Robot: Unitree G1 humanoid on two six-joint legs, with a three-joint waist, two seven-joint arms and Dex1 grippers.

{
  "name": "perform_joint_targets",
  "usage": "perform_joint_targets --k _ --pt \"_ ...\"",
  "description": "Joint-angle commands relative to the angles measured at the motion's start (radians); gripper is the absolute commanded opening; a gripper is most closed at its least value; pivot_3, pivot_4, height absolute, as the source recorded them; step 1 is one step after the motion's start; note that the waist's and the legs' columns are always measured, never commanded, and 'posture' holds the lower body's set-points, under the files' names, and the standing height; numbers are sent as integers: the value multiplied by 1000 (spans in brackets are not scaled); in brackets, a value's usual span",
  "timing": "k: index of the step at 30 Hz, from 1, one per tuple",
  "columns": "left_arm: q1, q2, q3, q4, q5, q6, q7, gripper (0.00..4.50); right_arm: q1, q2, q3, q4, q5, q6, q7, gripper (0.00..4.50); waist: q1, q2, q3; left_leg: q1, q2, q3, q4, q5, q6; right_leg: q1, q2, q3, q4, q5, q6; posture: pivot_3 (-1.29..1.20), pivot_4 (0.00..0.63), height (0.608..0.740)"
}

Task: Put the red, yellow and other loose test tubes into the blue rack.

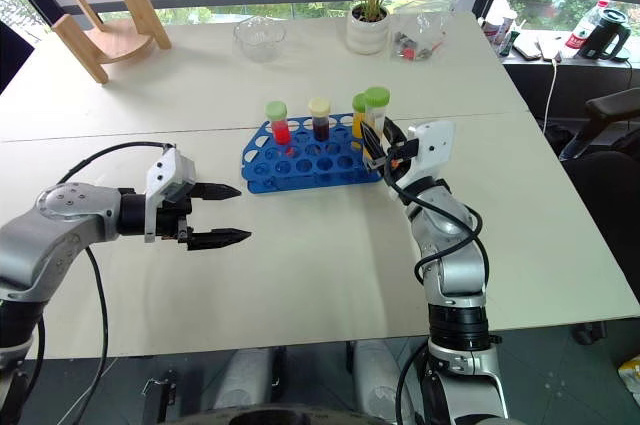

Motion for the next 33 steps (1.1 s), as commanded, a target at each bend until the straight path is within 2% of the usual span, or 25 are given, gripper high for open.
perform_joint_targets --k 1,12,19,21,22,26,31,33 --pt "3 0 6 -26 4 -13 -1 4500 -18 -4 11 34 -7 -62 -9 840 -1 0 0 0 0 0 0 0 0 0 0 0 0 0 0 0 150 740" --pt "48 -28 15 -40 7 -14 34 4500 -56 -18 41 170 -12 -147 -5 840 1 -1 -1 1 0 0 1 0 0 1 0 0 0 0 0 0 150 740" --pt "69 -37 21 -53 6 -14 51 4500 -45 -32 52 189 -29 -188 -9 840 -1 -1 -1 1 0 0 1 0 0 1 0 0 1 0 0 0 150 740" --pt "73 -39 22 -55 6 -14 54 4500 -34 -37 51 170 -26 -186 -10 1903 1 -1 -1 1 0 0 1 0 0 1 0 0 1 0 0 0 150 740" --pt "73 -39 23 -54 5 -15 53 4500 -22 -43 52 146 -24 -177 -8 2282 1 -1 -1 1 0 0 1 0 0 1 0 0 1 0 0 0 150 740" --pt "68 -49 23 -39 3 -21 50 4500 21 -79 68 15 2 -93 20 4438 2 -1 -1 1 0 0 1 0 0 1 0 0 1 0 0 0 150 740" --pt "55 -80 5 -31 19 -39 59 4500 32 -170 27 -130 50 56 53 4486 2 -1 -1 1 0 0 1 0 0 1 0 0 1 0 0 0 150 740" --pt "50 -72 14 -55 1 -23 41 4500 21 -294 -9 -210 104 202 125 4486 6 -1 0 1 0 0 1 0 0 1 0 0 1 0 0 0 150 740"
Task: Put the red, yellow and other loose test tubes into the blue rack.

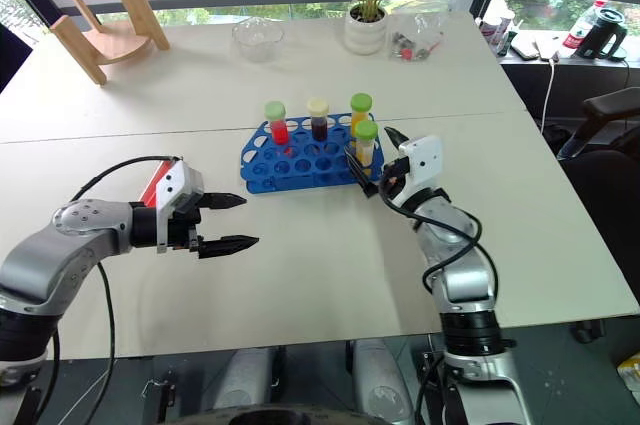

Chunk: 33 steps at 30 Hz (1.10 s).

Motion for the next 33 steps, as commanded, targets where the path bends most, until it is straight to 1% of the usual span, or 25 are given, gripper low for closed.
perform_joint_targets --k 1,2,4,6,7,8,9,11,13,15,18,20,22,24,26,27,30,31,33 --pt "-17 27 17 -52 -27 1 -35 4500 -23 -237 -68 -169 103 258 157 4486 6 1 0 -1 0 0 0 0 0 0 0 0 0 0 0 0 150 740" --pt "-14 49 16 -70 -28 0 -59 4500 -30 -356 -65 -185 120 345 238 4486 7 0 0 -1 -1 0 0 0 0 0 -1 0 -1 0 0 0 150 740" --pt "-12 82 8 -96 -18 -10 -88 4500 -52 -519 -42 -176 134 449 332 4486 5 0 0 -2 -1 0 1 0 0 0 -1 0 -2 0 0 0 150 740" --pt "-28 105 -16 -136 2 -18 -92 4500 -109 -661 12 -129 150 519 455 4486 0 0 0 0 -1 0 0 -1 1 1 -1 0 -3 0 0 0 150 740" --pt "-42 102 -26 -164 1 -12 -84 4500 -169 -718 70 -90 155 601 519 4486 -4 1 0 1 0 0 0 -1 2 2 0 0 -3 0 0 0 150 740" --pt "-56 91 -32 -189 -8 2 -70 4500 -237 -746 127 -46 171 702 561 4486 -5 0 0 1 0 1 0 -1 2 2 1 1 -3 0 0 0 150 740" --pt "-65 82 -39 -211 -16 11 -61 4500 -293 -751 173 -5 163 748 582 4486 -9 0 0 2 0 0 0 -1 2 2 1 2 -3 0 0 0 150 740" --pt "-61 75 -57 -253 -10 19 -44 4500 -382 -739 243 70 134 778 605 4486 -14 0 0 3 1 1 0 -1 3 2 2 3 -3 0 -1 0 150 740" --pt "-39 81 -85 -301 4 24 -37 4500 -454 -726 303 143 124 817 644 4486 -18 0 0 3 1 1 0 -2 4 2 2 3 -3 0 -1 0 150 740" --pt "-24 65 -105 -329 10 34 -5 4500 -519 -707 362 218 103 851 665 4486 -20 0 0 2 1 1 0 -4 8 2 2 3 -4 0 -1 0 150 740" --pt "-5 30 -123 -349 16 41 48 4500 -606 -676 453 354 49 861 693 4486 -18 0 0 -1 1 1 1 -5 9 0 2 3 -5 0 -1 0 150 740" --pt "18 18 -131 -365 20 40 70 4500 -667 -637 498 466 17 878 701 4486 -20 0 0 -1 1 2 2 -5 9 0 1 3 -5 0 0 0 150 740" --pt "40 11 -136 -377 24 38 90 4500 -709 -610 545 535 -18 867 722 4486 -20 0 0 -1 1 2 2 -5 9 0 1 3 -5 0 0 0 150 740" --pt "55 2 -140 -386 26 38 110 4500 -729 -597 594 568 -62 831 741 3951 -20 0 0 -1 1 2 2 -5 9 0 1 3 -5 0 0 0 150 740" --pt "62 -7 -143 -391 26 39 126 4500 -732 -600 639 571 -97 799 781 3221 -18 0 0 -1 1 1 2 -5 9 0 1 3 -5 0 0 0 150 740" --pt "65 -10 -143 -392 25 39 131 4500 -732 -600 656 572 -107 796 801 2615 -17 0 0 -1 1 1 2 -5 9 0 1 2 -5 0 0 0 150 740" --pt "71 -11 -144 -392 24 38 140 4500 -728 -602 687 578 -149 762 843 1124 -18 0 0 -1 1 1 2 -5 9 0 1 2 -5 0 0 0 150 740" --pt "76 -10 -142 -391 22 37 141 4500 -725 -602 686 583 -164 743 847 841 -18 0 0 -1 1 1 2 -5 9 0 1 2 -5 0 0 0 150 740" --pt "87 -5 -130 -386 15 36 141 4500 -718 -599 659 589 -175 725 844 836 -18 0 0 -1 1 1 2 -5 9 1 1 2 -5 0 0 0 150 740"
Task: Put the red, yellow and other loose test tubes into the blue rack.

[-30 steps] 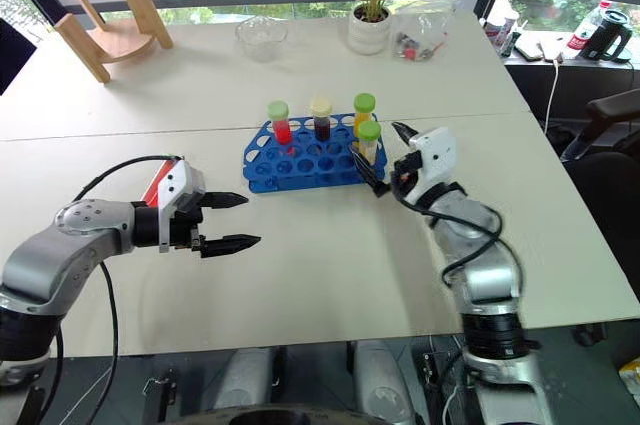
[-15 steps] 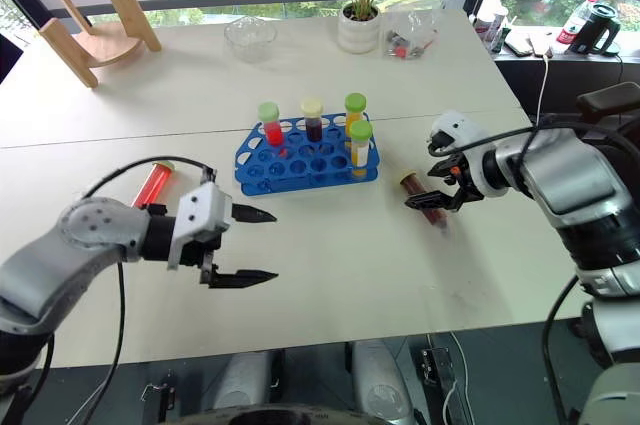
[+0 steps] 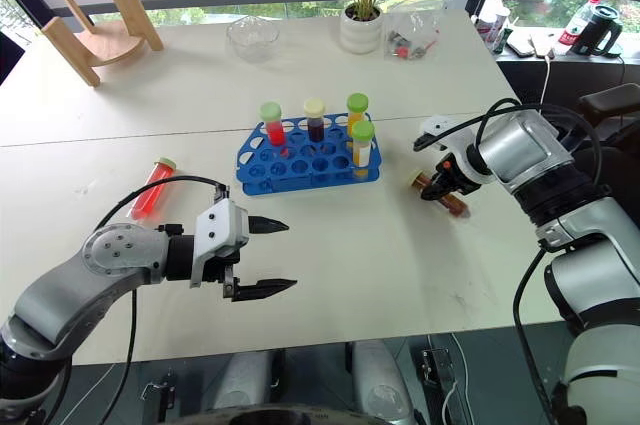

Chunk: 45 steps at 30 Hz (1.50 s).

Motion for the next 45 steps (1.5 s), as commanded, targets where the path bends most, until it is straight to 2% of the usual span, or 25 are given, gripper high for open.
perform_joint_targets --k 1,2,6,7,8,10,12,13,17,19,23,38,45 --pt "21 10 33 -20 -14 -7 -3 4500 24 -5 -29 3 -17 -35 13 836 1 0 0 0 0 0 0 0 0 0 0 0 0 0 0 0 150 740" --pt "30 18 47 -12 -19 -10 -9 4500 38 -16 -64 -29 -2 -61 19 836 2 0 0 0 0 0 0 0 0 0 0 0 0 0 0 0 150 740" --pt "47 56 134 66 -50 -23 -57 4500 212 -67 -390 -451 325 -34 160 836 15 1 1 0 0 0 -1 -1 1 0 0 0 0 0 0 0 150 740" --pt "36 64 163 98 -65 -18 -69 4500 293 -10 -517 -599 433 -23 120 836 15 2 1 0 1 -1 -1 -1 2 -1 1 0 0 0 -1 0 150 740" --pt "22 82 182 133 -64 -19 -84 4500 358 95 -629 -728 517 8 13 836 16 1 1 0 1 -1 -1 -1 2 -1 1 0 1 0 -1 0 150 740" --pt "-3 114 217 203 -70 -19 -121 4500 436 340 -733 -890 559 30 -255 836 9 -1 -1 1 2 -2 -1 -1 2 0 3 -1 2 -1 -1 0 150 740" --pt "-14 129 241 260 -84 -19 -152 4500 489 490 -654 -931 437 -104 -432 836 11 0 -1 2 3 -3 -1 -1 1 0 4 -1 4 -1 -2 0 150 740" --pt "-16 133 250 279 -91 -18 -165 4500 511 531 -608 -933 382 -170 -484 836 14 0 -1 2 2 -2 -1 1 -1 0 3 -1 5 -1 -2 0 150 740" --pt "-47 169 230 360 -46 -43 -209 4500 555 733 -448 -753 134 -500 -766 836 19 -1 -1 1 0 -1 0 4 -8 0 -1 -1 3 0 0 0 150 740" --pt "-60 179 222 382 -30 -54 -224 4500 557 794 -430 -664 58 -618 -862 836 20 -1 -1 1 0 -1 0 5 -9 0 0 -1 3 0 0 0 150 740" --pt "-76 182 231 382 -37 -38 -235 4500 554 819 -452 -534 -16 -758 -969 836 22 -2 -1 0 0 -1 -1 5 -10 0 -1 -2 3 0 0 0 150 740" --pt "-48 135 215 343 -33 -29 -187 4500 563 841 -452 -387 -27 -869 -990 836 12 -2 -1 0 1 -1 -3 5 -9 -1 0 -1 4 0 -1 0 150 740" --pt "-15 135 232 328 -38 -32 -175 4500 601 836 -426 -394 -45 -875 -977 836 14 -2 -1 0 1 -1 -3 5 -9 -1 0 -1 4 0 -1 0 150 740"
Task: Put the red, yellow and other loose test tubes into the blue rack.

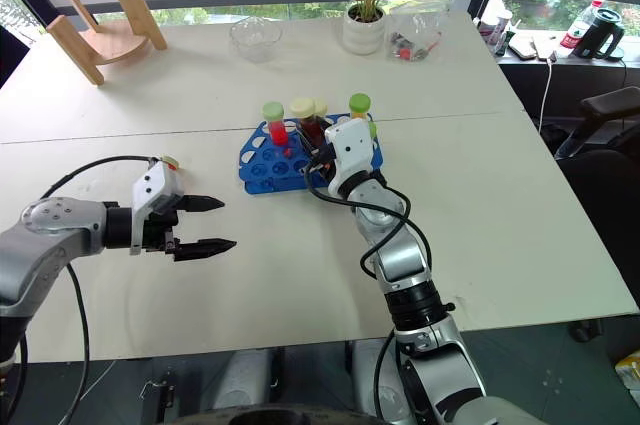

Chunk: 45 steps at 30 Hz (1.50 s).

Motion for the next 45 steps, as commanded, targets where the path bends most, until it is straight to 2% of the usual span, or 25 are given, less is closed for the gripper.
perform_joint_targets --k 1,10,28,30,32,35,38,41,43,45 --pt "8 2 33 -33 -8 -5 9 4500 38 -4 20 -18 -10 1 11 836 2 0 0 0 0 0 0 0 0 0 0 0 0 0 0 0 150 740" --pt "2 -12 17 -22 -3 -14 13 4500 77 -19 11 -18 -40 -24 -9 836 2 -1 0 1 0 0 0 0 0 2 0 0 0 0 0 0 150 740" --pt "-9 -27 6 -7 14 -23 11 4500 50 12 20 65 -57 -77 -35 836 1 -1 -1 2 0 0 0 0 0 2 0 0 0 0 0 0 150 740" --pt "-6 -26 12 -8 12 -22 11 4500 62 10 22 49 -60 -78 -38 1871 1 -1 -1 2 0 0 0 0 0 2 0 0 0 0 0 0 150 740" --pt "-5 -25 19 -3 12 -21 15 4500 77 4 22 18 -60 -67 -36 2707 1 -1 -1 2 0 0 0 0 0 2 0 0 0 0 0 0 150 740" --pt "-9 -28 40 6 2 -16 22 4500 100 -10 23 -61 -54 -29 -19 4308 2 -1 0 1 0 0 0 0 0 1 0 0 0 0 0 0 150 740" --pt "-81 -56 81 45 -21 8 71 4500 114 -39 24 -165 -41 27 19 4419 7 -1 0 1 0 0 0 0 0 1 0 0 0 0 0 0 150 740" --pt "-252 -73 134 111 -61 138 168 4500 125 -106 12 -364 50 175 121 4419 12 -1 0 -1 0 -2 2 0 0 1 0 -2 0 0 0 0 150 740" --pt "-367 -20 128 165 -72 225 154 4500 133 -177 -24 -514 169 323 202 4419 10 -2 0 -2 0 -2 3 0 0 1 0 -2 0 0 0 0 150 740" --pt "-501 49 50 266 -9 289 141 4500 137 -264 -84 -647 327 492 275 4419 6 -2 0 -1 -1 -2 2 0 0 2 0 -2 0 0 1 0 150 740"
